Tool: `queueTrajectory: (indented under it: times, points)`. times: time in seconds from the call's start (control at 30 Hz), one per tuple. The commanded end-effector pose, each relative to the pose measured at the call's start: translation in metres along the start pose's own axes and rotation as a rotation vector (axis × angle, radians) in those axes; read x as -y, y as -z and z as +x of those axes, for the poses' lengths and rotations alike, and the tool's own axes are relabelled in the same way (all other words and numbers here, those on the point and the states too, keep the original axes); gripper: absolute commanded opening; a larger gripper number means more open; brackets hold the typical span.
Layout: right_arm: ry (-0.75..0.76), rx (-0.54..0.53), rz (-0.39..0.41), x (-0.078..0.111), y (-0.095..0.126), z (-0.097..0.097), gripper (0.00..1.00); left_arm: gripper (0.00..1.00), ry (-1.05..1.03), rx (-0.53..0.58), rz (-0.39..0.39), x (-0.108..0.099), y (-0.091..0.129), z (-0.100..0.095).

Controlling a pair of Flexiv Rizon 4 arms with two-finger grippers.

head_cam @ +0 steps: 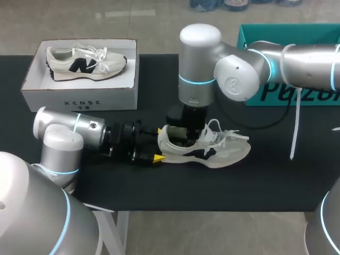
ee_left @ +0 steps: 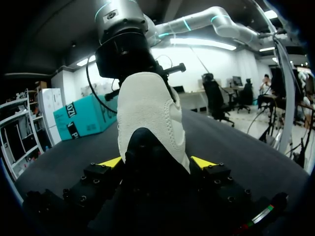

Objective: Take the shoe out of the shoebox, open the shoe tongue, remove and reinsert the insole, then place the shoe into the shoebox

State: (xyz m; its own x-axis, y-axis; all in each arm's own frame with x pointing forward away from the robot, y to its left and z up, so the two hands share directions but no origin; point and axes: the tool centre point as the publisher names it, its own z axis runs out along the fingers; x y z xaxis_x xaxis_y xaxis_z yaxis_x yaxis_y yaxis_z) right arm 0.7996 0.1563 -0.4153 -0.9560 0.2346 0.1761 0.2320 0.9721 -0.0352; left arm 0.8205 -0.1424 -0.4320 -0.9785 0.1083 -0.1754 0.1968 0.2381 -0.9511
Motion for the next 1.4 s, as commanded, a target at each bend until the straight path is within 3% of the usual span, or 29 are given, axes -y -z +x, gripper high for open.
queueTrajectory:
  times: [0.03, 0.73, 1.4]
  points:
    - [0.013, -0.033, 0.055, -0.012, -0.051, 0.011, 0.00, 0.00, -0.001, 0.004, -0.001, -0.002, -0.001, -0.001]
    - [-0.020, 0.002, 0.022, 0.007, 0.001, 0.022, 0.00, 0.00, -0.001, 0.004, -0.001, -0.002, -0.001, -0.001]
    - [-0.046, 0.050, -0.029, 0.011, 0.043, 0.007, 0.00, 0.00, -0.001, 0.004, -0.001, -0.002, -0.001, -0.001]
